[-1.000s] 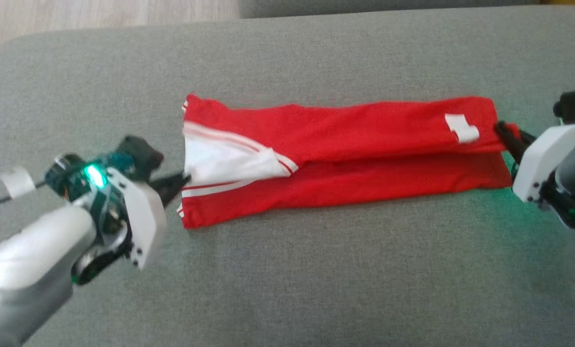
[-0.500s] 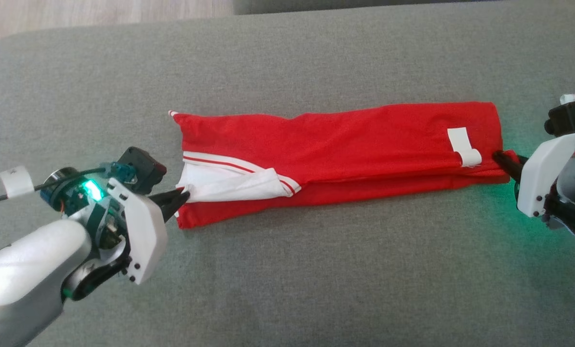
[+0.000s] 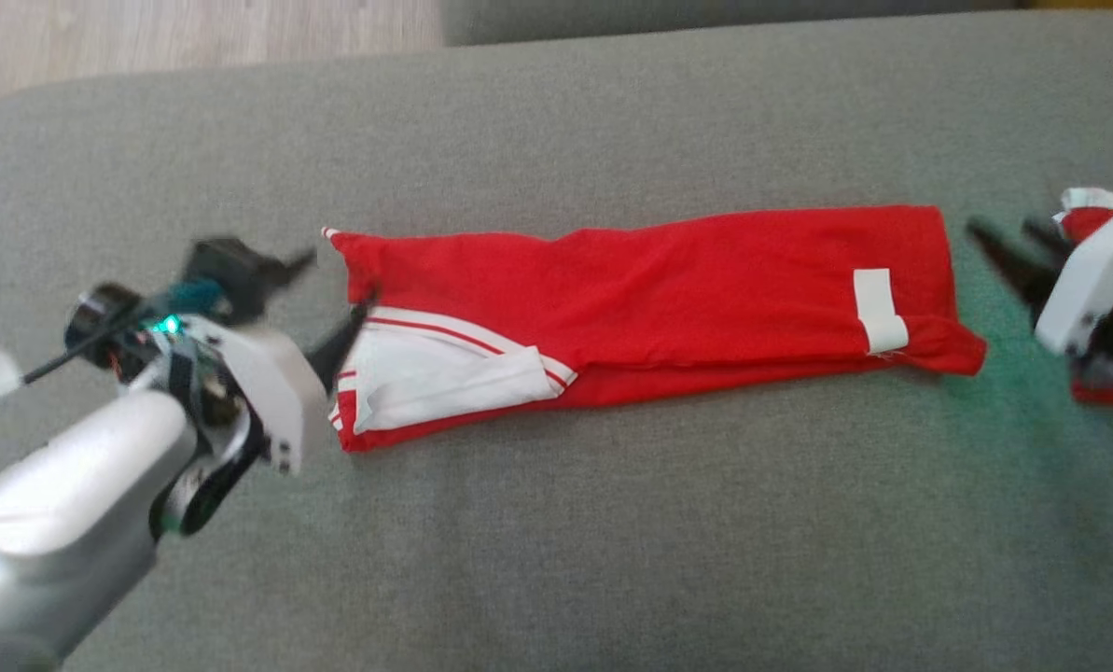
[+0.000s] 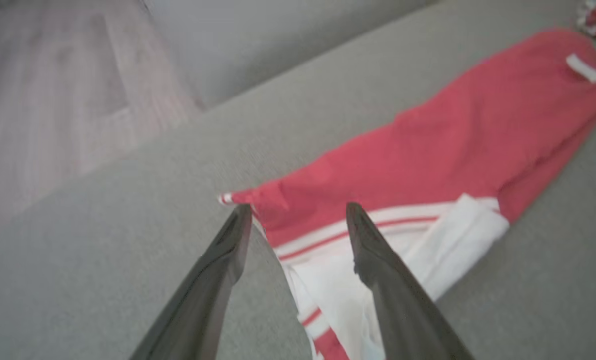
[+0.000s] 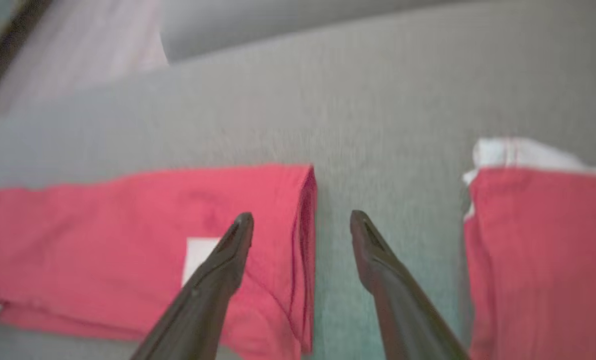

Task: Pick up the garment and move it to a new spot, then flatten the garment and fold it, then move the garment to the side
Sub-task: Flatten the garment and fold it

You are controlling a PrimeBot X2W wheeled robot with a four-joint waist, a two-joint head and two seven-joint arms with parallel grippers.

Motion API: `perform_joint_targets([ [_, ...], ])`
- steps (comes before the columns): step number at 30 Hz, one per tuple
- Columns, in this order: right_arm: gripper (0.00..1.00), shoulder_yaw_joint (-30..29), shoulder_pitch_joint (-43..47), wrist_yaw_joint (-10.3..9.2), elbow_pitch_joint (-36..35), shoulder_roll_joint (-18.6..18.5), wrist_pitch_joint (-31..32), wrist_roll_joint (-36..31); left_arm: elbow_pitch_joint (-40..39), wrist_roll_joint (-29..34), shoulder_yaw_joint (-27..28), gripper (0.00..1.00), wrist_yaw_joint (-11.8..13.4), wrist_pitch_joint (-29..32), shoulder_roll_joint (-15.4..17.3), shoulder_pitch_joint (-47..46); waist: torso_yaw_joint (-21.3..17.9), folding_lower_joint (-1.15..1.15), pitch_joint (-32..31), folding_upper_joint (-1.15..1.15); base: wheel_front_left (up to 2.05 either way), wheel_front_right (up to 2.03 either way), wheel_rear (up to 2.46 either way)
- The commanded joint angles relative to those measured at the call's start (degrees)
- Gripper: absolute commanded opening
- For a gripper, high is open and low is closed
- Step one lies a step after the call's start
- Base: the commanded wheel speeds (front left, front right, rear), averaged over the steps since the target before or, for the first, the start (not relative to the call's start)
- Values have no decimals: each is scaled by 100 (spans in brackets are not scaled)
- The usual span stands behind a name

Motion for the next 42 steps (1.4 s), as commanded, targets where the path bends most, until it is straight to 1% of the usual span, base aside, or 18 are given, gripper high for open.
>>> perform_joint_targets([
  [1, 100, -137, -184, -4, -210, -92, -235, 38, -35, 12, 447, 100, 94, -249, 124, -188, -20, 0, -92, 0, 0, 0, 0],
  [4, 100, -352, -273, -4, -341, 14, -912, -236, 140, -185, 878, 100, 313, -1002, -81, -74, -46, 0, -258, 0, 0, 0, 0],
  [6, 100, -457, -251, -4, -458, 237, -1305, -412, 254, -285, 1120, 100, 445, -1479, -171, 62, -85, 0, -371, 0, 0, 0, 0],
  [8, 100, -540, -211, -4, -548, 440, -1717, -723, 324, -370, 1305, 100, 518, -1908, -243, 225, -120, 0, -462, 0, 0, 0, 0],
  [11, 100, -826, -77, -4, -573, 781, -2422, -1216, 331, -417, 1494, 100, 541, -2501, -387, 464, -125, 0, -579, 0, 0, 0, 0],
  [14, 100, -1336, 155, -4, -468, 1266, -3150, -1736, 331, -452, 1826, 100, 721, -2775, -596, 766, -127, 0, -673, 0, 0, 0, 0],
  [16, 100, -1639, 402, -4, -460, 1644, -3355, -2129, 279, -325, 2064, 100, 799, -2828, -740, 995, -110, 0, -740, 0, 0, 0, 0],
  [18, 100, -2038, 698, -4, -542, 2031, -3447, -2463, 93, -19, 2465, 100, 814, -2836, -951, 1249, -85, 0, -771, 0, 0, 0, 0],
  [23, 100, -3069, 1656, -4, -1145, 2935, -3488, -3475, -166, 824, 3351, 100, 598, -2839, -1559, 2225, -64, 0, -863, 0, 0, 0, 0],
  [26, 100, -3554, 2305, -4, -1634, 3250, -3490, -3969, -170, 1256, 3781, 100, 385, -2839, -1954, 2791, -51, 0, -910, 0, 0, 0, 0],
  [30, 100, -3856, 2973, -4, -2261, 3367, -3491, -4344, -146, 1634, 4364, 100, 78, -2840, -2485, 3403, -59, 0, -919, 0, 0, 0, 0],
  [34, 100, -3735, 3319, -4, -2492, 3373, -3491, -4240, -155, 2049, 4949, 100, -206, -2840, -2933, 3787, -46, 0, -864, 0, 0, 0, 0],
  [37, 100, -3702, 3344, -4, -2549, 3374, -3491, -4261, -43, 2407, 5157, 100, -455, -2840, -3146, 3900, -20, 0, -814, 0, 0, 0, 0],
  [38, 100, -3702, 3344, -4, -2549, 3374, -3491, -4261, -43, 2407, 5157, 100, -455, -2840, -3146, 3900, -20, 0, -814, 0, 0, 0, 0],
  [39, 100, -3700, 3294, -4, -2551, 3374, -3492, -4313, 21, 2591, 5266, 100, -619, -2840, -3259, 3865, 25, 0, -750, 0, 0, 0, 0],
  [40, 100, -3705, 3256, -4, -2527, 3374, -3492, -4357, 51, 2679, 5301, 100, -705, -2840, -3302, 3822, 55, 0, -709, 0, 0, 0, 0],
  [41, 100, -3705, 3256, -4, -2527, 3374, -3492, -4357, 51, 2679, 5301, 100, -705, -2840, -3302, 3822, 55, 0, -709, 0, 0, 0, 0],
  [42, 100, -3721, 3208, -4, -2475, 3374, -3492, -4409, 80, 2752, 5329, 100, -784, -2840, -3349, 3772, 88, 0, -667, 0, 0, 0, 0],
])
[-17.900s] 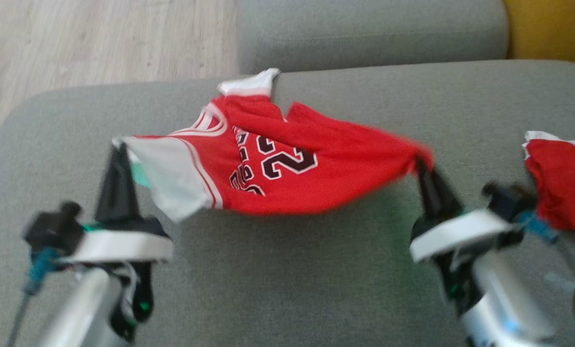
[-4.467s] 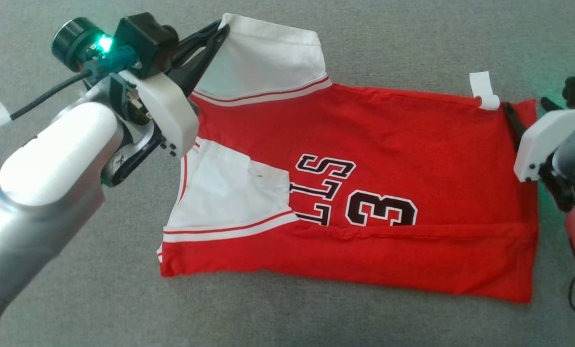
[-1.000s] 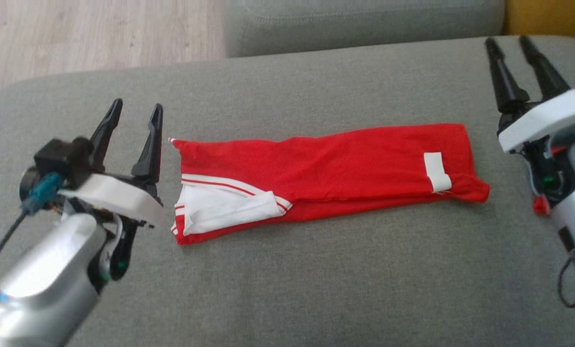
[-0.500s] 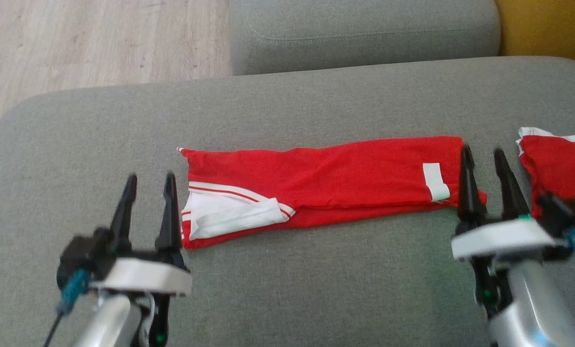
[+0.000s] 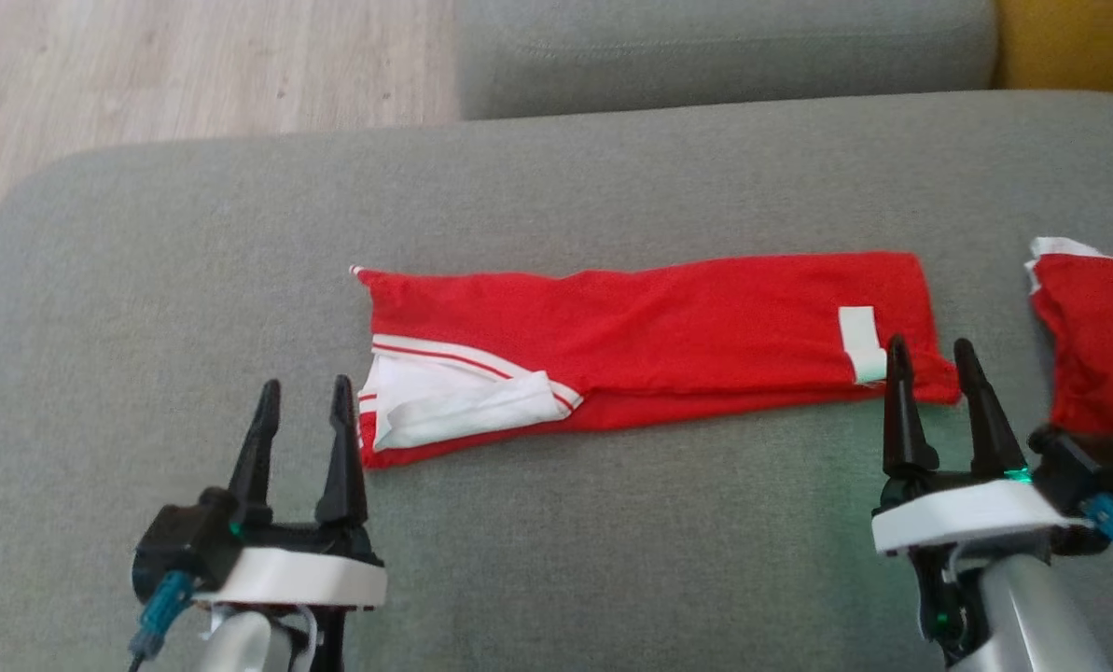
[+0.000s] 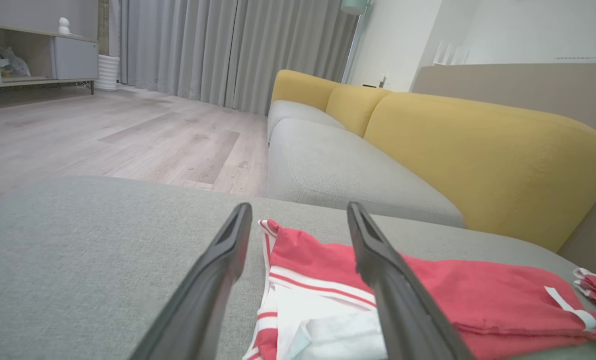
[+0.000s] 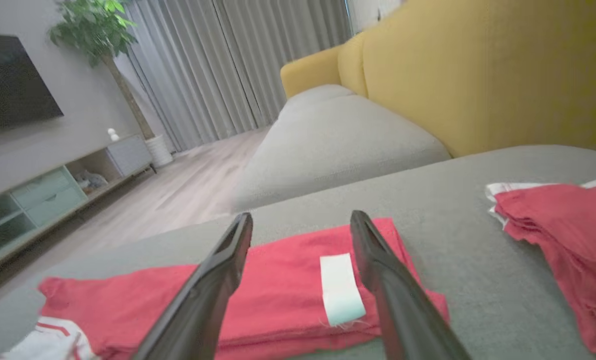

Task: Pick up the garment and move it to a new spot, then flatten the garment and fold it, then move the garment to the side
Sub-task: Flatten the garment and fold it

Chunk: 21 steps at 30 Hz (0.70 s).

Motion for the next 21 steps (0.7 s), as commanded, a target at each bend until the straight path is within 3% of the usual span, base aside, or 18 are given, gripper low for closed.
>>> perform_joint_targets([
  [1, 100, 99, -360, -4, -27, -17, -61, -108, -112, 112, 240, 100, -82, -35, -21, -301, 84, 0, 100, 0, 0, 0, 0],
  [8, 100, -616, -1170, -4, 1051, -17, 223, -804, -59, 441, 350, 100, -322, -36, -231, -598, 289, 0, 498, 0, 0, 0, 0],
  [15, 100, -2040, -1965, -4, 2580, -16, 486, -1543, 60, 635, 300, 100, -449, -36, -324, -806, 527, 0, 728, 0, 0, 0, 0],
  [21, 100, -2476, -2267, -4, 3549, -16, 643, -1912, 82, 660, 330, 100, -489, -36, -350, -897, 613, 0, 779, 0, 0, 0, 0],
])
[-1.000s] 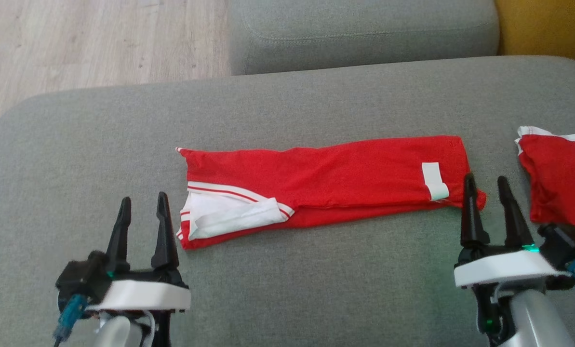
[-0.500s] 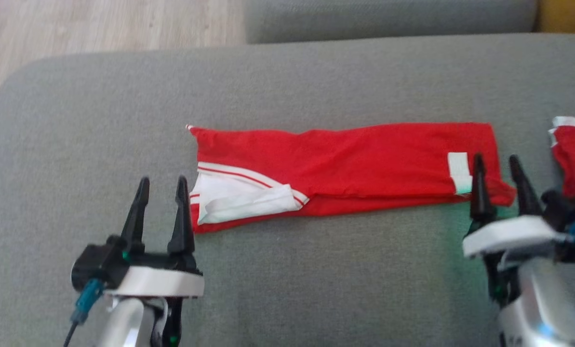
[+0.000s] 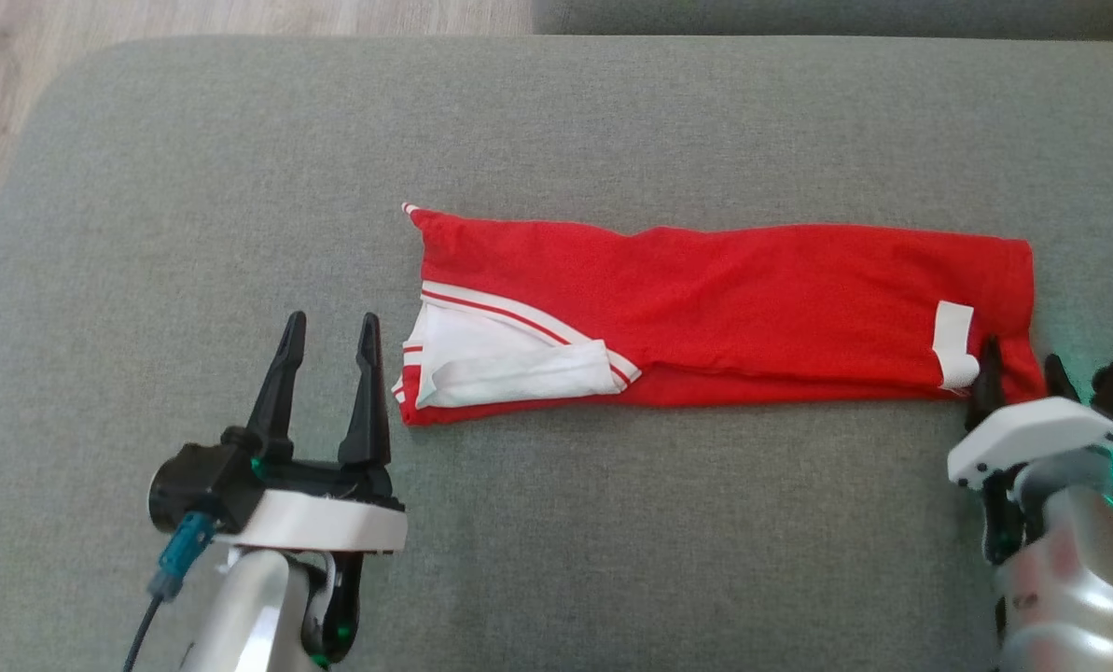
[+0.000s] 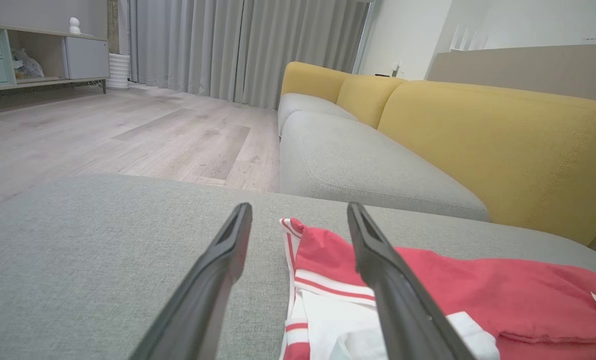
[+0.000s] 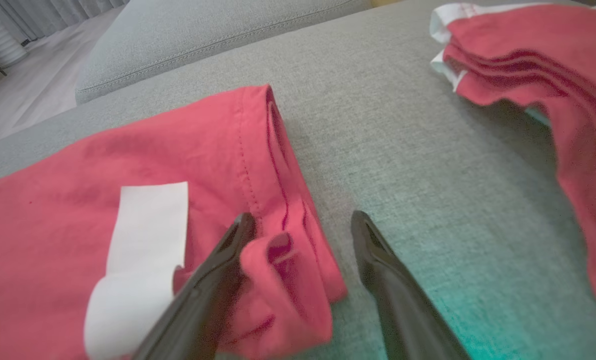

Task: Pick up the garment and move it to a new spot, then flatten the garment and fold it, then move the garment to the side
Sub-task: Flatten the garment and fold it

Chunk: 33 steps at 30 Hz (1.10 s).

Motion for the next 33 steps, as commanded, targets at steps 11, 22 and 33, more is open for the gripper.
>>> perform_joint_targets([
  [11, 0, 273, -447, -4, 542, -3, -459, -333, -135, 101, 331, 100, -57, -36, -1, -229, -217, 0, -126, 0, 0, 0, 0],
  [22, 0, -442, -186, -4, -110, -442, -506, -612, -133, 55, 425, 100, -85, -36, -6, -134, -481, 0, -533, 0, 0, 0, 0],
  [33, 0, 488, 20, -4, -725, -174, -320, -101, -161, 45, 515, 100, -109, -36, -8, 55, -369, 0, -1000, 0, 0, 0, 0],
])
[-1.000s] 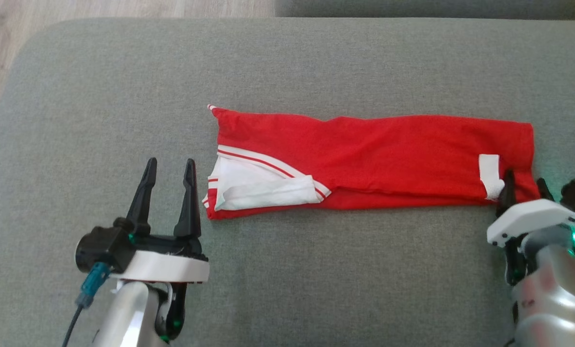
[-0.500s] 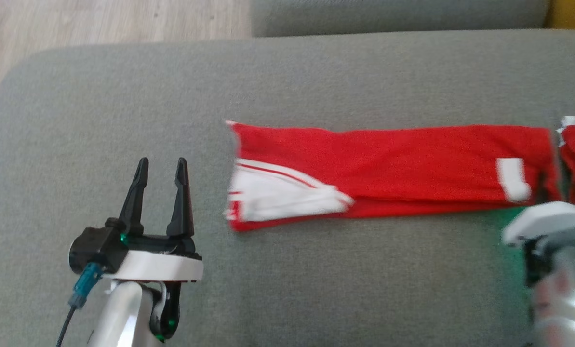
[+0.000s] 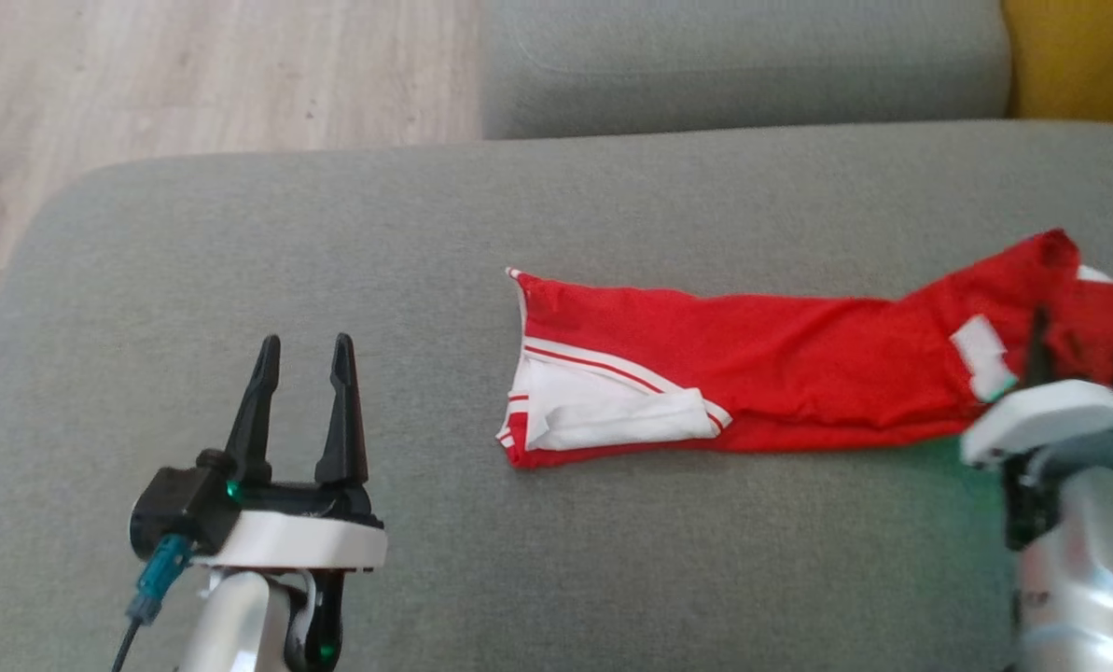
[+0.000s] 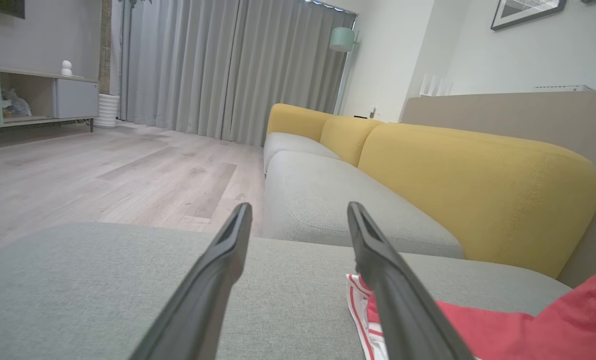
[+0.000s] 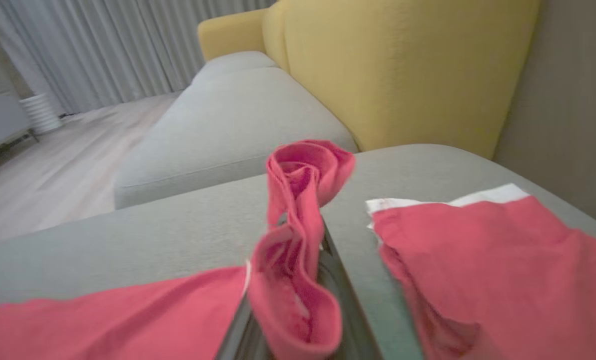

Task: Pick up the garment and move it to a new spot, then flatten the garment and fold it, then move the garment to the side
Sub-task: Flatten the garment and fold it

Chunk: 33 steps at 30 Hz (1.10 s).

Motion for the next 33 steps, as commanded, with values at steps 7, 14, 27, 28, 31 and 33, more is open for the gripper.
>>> perform_joint_targets([
  [7, 0, 1417, 34, -4, -483, 180, 214, 795, -134, -40, 40, 100, -22, -30, 53, -79, 560, 0, -349, 0, 0, 0, 0],
  [14, 0, 2627, -50, -4, -534, 185, 190, 1924, -172, -51, -110, 100, -28, 45, 186, -165, 1225, 0, -362, 0, 0, 0, 0],
  [27, 0, 3900, -830, -4, 553, 186, -150, 3354, -272, -112, -330, 100, 14, 74, 149, -438, 1973, 0, 282, 0, 0, 0, 0],
  [28, 0, 4026, -859, -4, 630, 186, -178, 3435, -263, -117, -360, 100, 14, 68, 139, -462, 2015, 0, 303, 0, 0, 0, 0],
  [31, 0, 4297, -878, -4, 755, 186, -223, 3596, -238, -130, -414, 100, 15, 57, 123, -504, 2087, 0, 325, 0, 0, 0, 0],
  [33, 0, 4572, -860, -4, 833, 186, -257, 3775, -215, -142, -446, 100, 22, 47, 112, -531, 2130, 0, 332, 0, 0, 0, 0],
])
